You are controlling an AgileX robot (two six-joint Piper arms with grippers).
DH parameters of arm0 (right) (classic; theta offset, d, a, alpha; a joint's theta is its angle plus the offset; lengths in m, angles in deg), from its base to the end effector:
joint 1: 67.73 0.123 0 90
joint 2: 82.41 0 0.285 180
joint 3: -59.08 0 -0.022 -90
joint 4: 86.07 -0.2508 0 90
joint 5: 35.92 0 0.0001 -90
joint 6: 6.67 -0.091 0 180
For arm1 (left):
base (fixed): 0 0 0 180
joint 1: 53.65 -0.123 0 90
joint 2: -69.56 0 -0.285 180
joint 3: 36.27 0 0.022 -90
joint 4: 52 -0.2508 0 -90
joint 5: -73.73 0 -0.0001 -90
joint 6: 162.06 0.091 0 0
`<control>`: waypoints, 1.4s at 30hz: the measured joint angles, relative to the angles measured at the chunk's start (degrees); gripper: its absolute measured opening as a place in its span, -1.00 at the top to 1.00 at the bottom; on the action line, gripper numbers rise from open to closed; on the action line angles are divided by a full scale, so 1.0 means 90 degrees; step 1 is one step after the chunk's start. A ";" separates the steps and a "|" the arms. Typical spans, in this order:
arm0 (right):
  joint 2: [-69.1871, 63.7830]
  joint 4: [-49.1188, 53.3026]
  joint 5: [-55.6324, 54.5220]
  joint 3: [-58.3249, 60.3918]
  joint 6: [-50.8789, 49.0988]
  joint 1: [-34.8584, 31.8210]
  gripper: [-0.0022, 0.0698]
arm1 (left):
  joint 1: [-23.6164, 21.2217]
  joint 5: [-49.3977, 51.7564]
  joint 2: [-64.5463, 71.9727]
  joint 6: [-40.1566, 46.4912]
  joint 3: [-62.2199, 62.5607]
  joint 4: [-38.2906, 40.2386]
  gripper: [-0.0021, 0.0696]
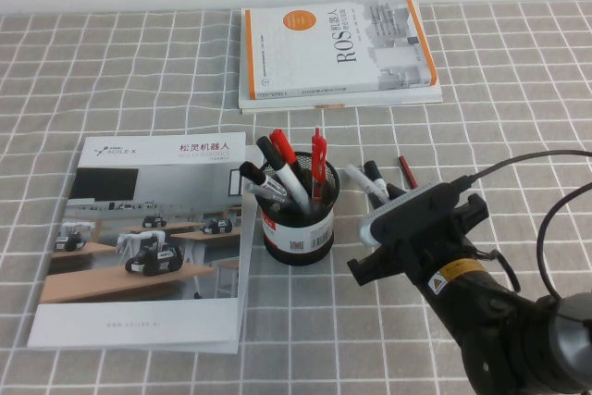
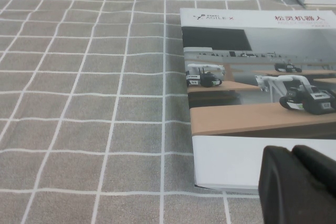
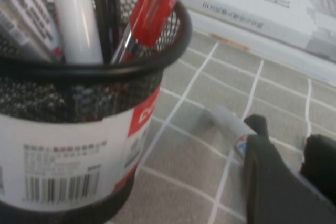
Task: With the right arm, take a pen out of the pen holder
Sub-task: 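Take a marker out of the pen holder and lay it on the table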
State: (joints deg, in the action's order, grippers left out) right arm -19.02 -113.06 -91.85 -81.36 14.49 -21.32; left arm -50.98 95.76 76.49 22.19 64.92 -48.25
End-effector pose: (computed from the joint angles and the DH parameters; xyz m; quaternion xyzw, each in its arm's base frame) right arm 0.2531 0.2163 0.1377 -0.2286 0.7449 0.0733 0.6225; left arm 0.0520 -0.0047 0.1702 0.0315 0.8070 -0.0197 0.5894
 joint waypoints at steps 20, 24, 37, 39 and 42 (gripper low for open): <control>0.0384 -0.0030 0.0745 0.0121 0.0000 0.0000 0.02 | 0.0000 0.0000 0.0000 0.0000 0.0000 0.0000 0.95; 0.0554 -0.0071 0.0834 0.0235 0.0013 0.0000 -0.07 | 0.0000 0.0000 0.0000 0.0000 0.0000 0.0000 0.95; 0.2986 -0.0773 0.2832 0.0486 0.1267 0.0000 0.65 | 0.0000 0.0000 0.0000 0.0000 0.0000 0.0000 0.95; 0.3520 -0.1127 0.3231 0.0495 0.1694 0.0000 0.84 | 0.0000 0.0000 0.0000 0.0000 0.0000 0.0000 0.95; 0.4289 -0.2055 0.3686 0.0510 0.2572 0.0000 0.94 | 0.0000 0.0000 0.0000 0.0000 0.0000 0.0000 0.95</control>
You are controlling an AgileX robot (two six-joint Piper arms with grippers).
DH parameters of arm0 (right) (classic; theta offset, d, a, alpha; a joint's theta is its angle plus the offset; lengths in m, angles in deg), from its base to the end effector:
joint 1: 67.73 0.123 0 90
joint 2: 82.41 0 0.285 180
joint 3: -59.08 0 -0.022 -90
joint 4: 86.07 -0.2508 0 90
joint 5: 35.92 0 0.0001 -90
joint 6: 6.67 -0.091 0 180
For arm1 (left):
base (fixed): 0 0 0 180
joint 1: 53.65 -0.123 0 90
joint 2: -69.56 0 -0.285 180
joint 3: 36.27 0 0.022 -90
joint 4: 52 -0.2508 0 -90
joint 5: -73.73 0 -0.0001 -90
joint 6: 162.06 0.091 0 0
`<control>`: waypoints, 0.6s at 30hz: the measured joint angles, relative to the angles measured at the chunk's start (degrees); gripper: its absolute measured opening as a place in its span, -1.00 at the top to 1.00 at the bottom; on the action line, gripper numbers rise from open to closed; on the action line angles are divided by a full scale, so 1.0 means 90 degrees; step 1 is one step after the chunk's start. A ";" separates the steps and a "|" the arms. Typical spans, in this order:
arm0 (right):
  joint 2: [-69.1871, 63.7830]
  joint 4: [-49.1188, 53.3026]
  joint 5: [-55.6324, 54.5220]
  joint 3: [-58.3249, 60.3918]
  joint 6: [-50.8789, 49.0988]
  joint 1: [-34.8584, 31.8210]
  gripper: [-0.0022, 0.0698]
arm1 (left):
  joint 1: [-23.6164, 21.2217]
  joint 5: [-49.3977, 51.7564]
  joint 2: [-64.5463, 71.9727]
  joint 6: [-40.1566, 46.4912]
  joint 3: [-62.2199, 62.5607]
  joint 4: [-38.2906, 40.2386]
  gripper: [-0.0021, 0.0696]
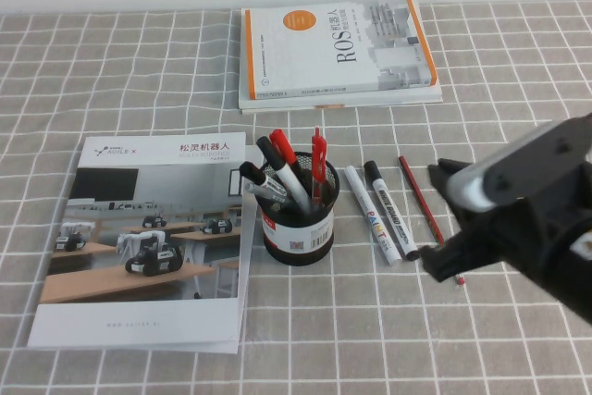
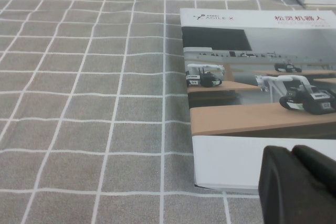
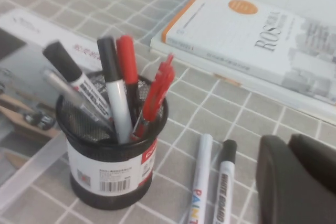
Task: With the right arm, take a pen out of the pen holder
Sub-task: 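Take a marker out of the pen holder and lay it on the table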
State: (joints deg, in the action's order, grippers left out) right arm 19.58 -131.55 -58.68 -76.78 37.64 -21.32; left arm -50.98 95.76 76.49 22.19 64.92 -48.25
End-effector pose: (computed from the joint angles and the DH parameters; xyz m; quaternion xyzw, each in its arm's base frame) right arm 0.1898 0.1631 0.2631 -0.2415 0.7564 0.1274 0.5943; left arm 0.0520 -0.0047 0.1702 0.0315 0.8070 -0.0197 0.5894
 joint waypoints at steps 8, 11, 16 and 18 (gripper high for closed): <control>0.1839 -0.4187 0.0892 0.0036 0.3752 0.0000 0.97 | 0.0000 0.0000 0.0000 0.0000 0.0000 0.0000 0.95; 0.2443 -0.5580 0.0713 0.0052 0.5196 0.0000 0.97 | 0.0000 0.0000 0.0000 0.0000 0.0000 0.0000 0.95; 0.3145 -0.6027 -0.0242 0.0291 0.5886 0.0000 0.97 | 0.0000 0.0000 0.0000 0.0000 0.0000 0.0000 0.95; 0.3306 -0.6031 -0.0637 0.0302 0.5940 0.0000 0.97 | 0.0000 0.0000 0.0000 0.0000 0.0000 0.0000 0.95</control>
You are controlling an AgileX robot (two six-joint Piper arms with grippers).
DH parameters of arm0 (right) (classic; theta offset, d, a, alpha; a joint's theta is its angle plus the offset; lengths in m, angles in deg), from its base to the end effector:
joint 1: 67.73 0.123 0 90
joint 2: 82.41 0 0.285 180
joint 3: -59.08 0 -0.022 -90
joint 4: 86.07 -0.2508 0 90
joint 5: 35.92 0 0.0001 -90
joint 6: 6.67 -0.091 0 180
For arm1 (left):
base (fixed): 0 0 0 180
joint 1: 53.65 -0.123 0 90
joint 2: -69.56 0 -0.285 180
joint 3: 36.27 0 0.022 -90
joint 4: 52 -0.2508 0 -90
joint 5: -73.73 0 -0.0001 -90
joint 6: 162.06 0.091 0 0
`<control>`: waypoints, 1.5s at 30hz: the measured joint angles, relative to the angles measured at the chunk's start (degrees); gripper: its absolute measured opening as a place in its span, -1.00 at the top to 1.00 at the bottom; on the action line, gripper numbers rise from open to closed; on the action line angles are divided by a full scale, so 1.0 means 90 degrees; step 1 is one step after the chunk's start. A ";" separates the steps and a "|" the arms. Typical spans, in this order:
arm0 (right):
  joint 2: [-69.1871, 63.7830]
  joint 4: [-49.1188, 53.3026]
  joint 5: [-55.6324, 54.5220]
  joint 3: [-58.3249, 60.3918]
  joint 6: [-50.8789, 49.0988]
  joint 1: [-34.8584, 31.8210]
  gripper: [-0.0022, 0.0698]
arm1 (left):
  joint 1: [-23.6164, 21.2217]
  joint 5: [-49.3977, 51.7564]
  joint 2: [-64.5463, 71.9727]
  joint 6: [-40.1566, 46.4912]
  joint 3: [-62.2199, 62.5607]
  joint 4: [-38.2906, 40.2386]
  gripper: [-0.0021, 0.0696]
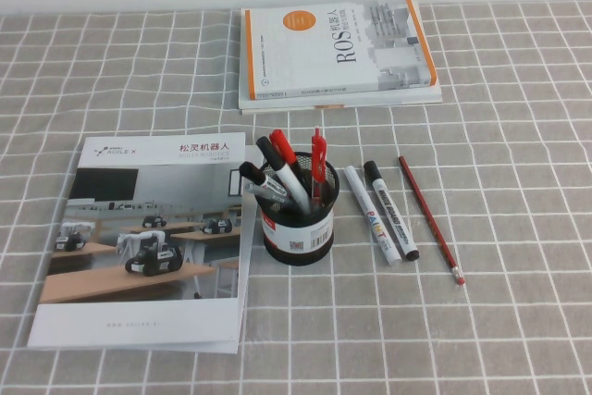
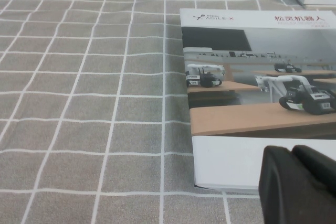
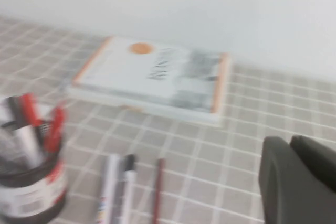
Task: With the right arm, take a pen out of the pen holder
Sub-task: 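Take a marker out of the pen holder and lay it on the table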
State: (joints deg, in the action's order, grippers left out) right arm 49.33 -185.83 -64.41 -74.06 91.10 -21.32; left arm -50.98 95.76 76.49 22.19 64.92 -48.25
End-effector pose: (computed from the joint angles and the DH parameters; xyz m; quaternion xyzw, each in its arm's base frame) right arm 0.1282 0.0727 0.3207 -0.1295 0.7501 0.0923 0.6419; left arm 0.0520 -0.0047 0.1702 0.0315 0.8070 -0.0197 0.5894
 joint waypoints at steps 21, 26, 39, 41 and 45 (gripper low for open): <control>0.0771 -0.0010 0.0912 0.0712 0.0066 -0.1392 0.97 | 0.0000 0.0000 0.0000 0.0000 0.0000 0.0000 0.95; 0.1969 -0.0010 0.2254 0.1824 0.0066 -0.3228 0.97 | 0.0000 0.0000 0.0000 0.0000 0.0000 0.0000 0.95; 0.4548 -0.0010 0.2654 0.3376 0.0066 -0.4262 0.97 | 0.0000 0.0000 0.0000 0.0000 0.0000 0.0000 0.95; 0.4548 -0.0010 0.2654 0.3386 0.0066 -0.4262 0.97 | 0.0000 0.0000 0.0000 0.0000 0.0000 0.0000 0.95; 0.4548 -0.0010 0.2654 0.3386 0.0066 -0.4262 0.97 | 0.0000 0.0000 0.0000 0.0000 0.0000 0.0000 0.95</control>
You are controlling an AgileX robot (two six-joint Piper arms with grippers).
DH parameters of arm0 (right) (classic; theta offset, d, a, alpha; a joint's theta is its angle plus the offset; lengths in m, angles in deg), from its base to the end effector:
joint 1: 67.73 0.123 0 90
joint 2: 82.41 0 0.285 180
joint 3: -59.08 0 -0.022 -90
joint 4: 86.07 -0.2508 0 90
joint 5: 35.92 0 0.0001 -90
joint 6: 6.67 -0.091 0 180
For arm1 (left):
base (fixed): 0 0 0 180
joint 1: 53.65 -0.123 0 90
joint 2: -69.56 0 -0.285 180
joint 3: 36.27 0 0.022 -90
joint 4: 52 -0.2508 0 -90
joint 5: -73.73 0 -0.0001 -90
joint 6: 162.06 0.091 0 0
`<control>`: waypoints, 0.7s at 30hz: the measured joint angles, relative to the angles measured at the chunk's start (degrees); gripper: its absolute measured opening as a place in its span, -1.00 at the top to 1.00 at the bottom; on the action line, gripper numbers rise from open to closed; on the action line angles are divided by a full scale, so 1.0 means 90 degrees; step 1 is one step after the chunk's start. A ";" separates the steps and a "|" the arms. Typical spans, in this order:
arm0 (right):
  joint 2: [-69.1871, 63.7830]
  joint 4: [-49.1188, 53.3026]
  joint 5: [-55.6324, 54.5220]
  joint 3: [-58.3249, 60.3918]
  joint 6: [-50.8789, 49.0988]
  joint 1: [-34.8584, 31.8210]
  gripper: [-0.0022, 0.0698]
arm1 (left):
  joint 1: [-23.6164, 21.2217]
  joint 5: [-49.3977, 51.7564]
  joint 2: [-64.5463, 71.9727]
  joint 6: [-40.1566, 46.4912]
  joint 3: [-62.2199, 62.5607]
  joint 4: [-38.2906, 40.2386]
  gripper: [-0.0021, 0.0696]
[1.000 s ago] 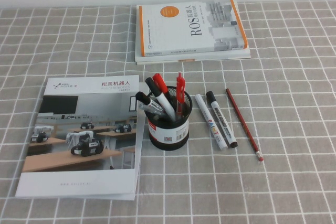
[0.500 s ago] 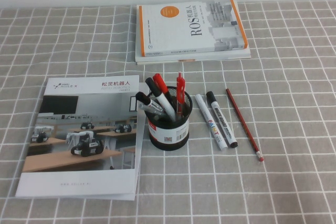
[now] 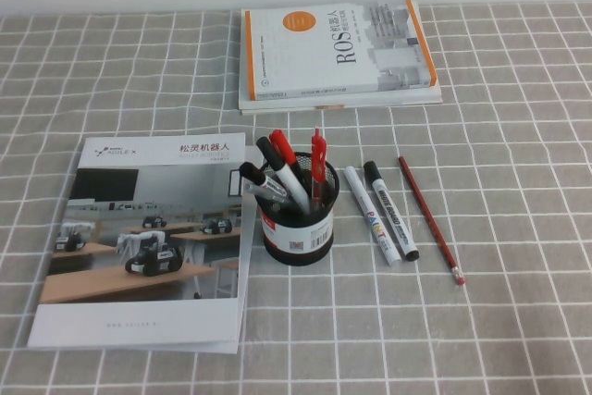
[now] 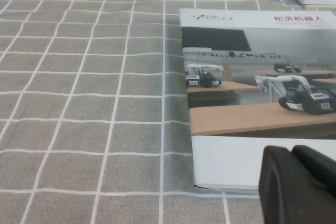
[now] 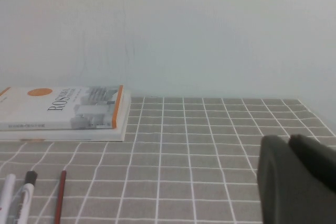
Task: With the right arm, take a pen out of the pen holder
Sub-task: 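Take a marker out of the pen holder and lay it on the table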
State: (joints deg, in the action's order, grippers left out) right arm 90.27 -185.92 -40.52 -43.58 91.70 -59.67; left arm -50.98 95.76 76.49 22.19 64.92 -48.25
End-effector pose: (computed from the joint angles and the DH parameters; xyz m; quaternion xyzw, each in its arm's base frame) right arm 0.0559 0.0007 0.2118 -0.0097 0.6785 0.0345 0.7337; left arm 0.0520 -0.0047 0.1702 0.0315 0.8070 -0.0197 0.5894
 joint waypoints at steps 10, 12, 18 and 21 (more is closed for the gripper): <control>0.0000 0.0063 0.0127 -0.0226 -0.0019 0.0000 0.97 | 0.0000 0.0000 0.0000 0.0000 0.0000 0.0000 0.95; 0.0000 0.0698 0.0183 -0.0237 -0.0745 0.0000 0.97 | 0.0000 0.0000 0.0000 0.0000 0.0000 0.0000 0.95; 0.0000 0.6166 0.1037 -0.0224 -0.5820 0.0000 0.97 | 0.0000 0.0000 0.0000 0.0000 0.0000 0.0000 0.95; 0.0000 0.8408 0.2094 -0.0203 -0.8416 0.0000 0.97 | 0.0000 0.0000 0.0000 0.0000 0.0000 0.0000 0.95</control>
State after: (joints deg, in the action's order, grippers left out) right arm 90.27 -110.25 -21.68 -45.41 15.95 -59.67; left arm -50.98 95.76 76.49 22.19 64.92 -48.25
